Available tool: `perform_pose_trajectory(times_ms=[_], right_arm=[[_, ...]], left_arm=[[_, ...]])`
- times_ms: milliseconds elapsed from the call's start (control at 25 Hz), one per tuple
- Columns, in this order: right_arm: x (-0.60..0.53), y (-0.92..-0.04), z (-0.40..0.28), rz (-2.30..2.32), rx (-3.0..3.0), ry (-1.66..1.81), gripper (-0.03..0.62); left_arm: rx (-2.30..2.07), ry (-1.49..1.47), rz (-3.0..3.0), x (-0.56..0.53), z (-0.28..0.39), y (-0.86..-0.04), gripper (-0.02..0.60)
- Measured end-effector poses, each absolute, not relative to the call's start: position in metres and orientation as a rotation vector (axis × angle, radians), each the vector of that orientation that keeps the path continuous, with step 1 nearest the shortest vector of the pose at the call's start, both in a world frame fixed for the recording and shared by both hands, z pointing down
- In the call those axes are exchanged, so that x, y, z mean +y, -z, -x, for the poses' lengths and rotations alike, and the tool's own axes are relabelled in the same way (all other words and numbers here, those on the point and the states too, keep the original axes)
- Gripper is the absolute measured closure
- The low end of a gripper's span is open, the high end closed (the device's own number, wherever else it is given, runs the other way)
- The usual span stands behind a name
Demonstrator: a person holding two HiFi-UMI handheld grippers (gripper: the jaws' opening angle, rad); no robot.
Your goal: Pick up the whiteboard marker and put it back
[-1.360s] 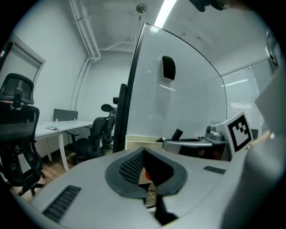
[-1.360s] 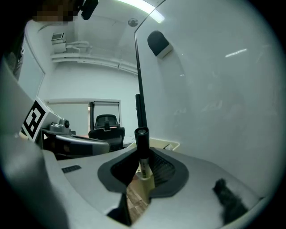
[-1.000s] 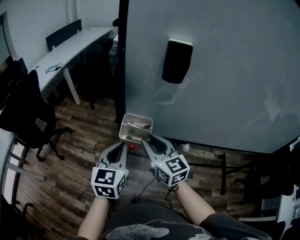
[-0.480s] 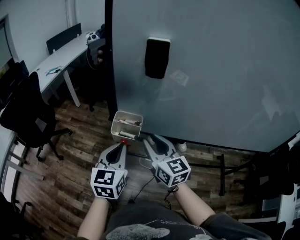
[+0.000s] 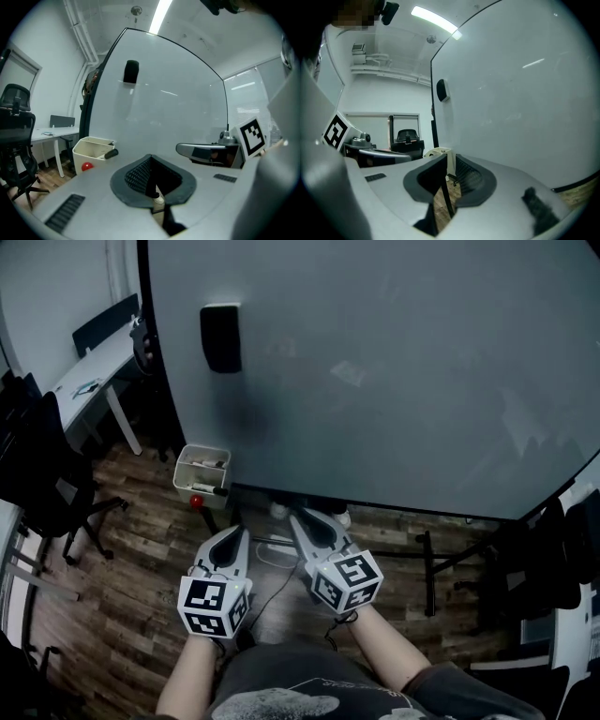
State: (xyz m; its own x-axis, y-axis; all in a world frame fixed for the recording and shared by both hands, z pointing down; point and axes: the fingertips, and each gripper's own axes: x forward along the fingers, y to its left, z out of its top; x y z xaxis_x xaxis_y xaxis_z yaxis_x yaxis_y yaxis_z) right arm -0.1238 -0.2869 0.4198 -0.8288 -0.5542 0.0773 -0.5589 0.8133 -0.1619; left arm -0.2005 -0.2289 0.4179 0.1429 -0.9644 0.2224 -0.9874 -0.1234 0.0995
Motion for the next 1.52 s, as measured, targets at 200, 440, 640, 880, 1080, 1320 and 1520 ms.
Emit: perform_pose_trajectory(times_ms=[200,440,640,880,1080,1320,1520], right_arm=[[-0.276,-0.423,0.044,-0.977,-2.937,-0.279,0.551],[-0.256,-0.432,-0.04,-1.068,-2.885,-0.324,0.563],[-0.238,-0.446,-0.1,-1.133,-2.824,-0.358,0.569],[-0.221,-0.462,-0.151,-1.211,-2.772,-0.396,0.571],[-0.208,-0.469,-0.171,-1.26,-2.749,-0.398,0.571],[-0.174,-0.465,-0.171,-1.272,-2.725,-0.37,0.571],[-0.13,-0.458,-0.159,-1.262,-2.72,-0.354,0.571]], left_arm=[[-1.891,-0.141,-2.234,-0.22,0.132,-0.415,0.568],[-1.851,-0.149,-2.246,-0.199,0.063,-0.42,0.568],[-1.807,-0.161,-2.268,-0.183,0.014,-0.426,0.568],[-1.746,-0.214,-2.3,-0.167,-0.024,-0.434,0.568],[-1.696,-0.237,-2.325,-0.153,-0.041,-0.444,0.568],[-1.67,-0.22,-2.325,-0.116,-0.04,-0.447,0.568],[-1.648,-0.212,-2.335,-0.072,-0.035,-0.443,0.568]])
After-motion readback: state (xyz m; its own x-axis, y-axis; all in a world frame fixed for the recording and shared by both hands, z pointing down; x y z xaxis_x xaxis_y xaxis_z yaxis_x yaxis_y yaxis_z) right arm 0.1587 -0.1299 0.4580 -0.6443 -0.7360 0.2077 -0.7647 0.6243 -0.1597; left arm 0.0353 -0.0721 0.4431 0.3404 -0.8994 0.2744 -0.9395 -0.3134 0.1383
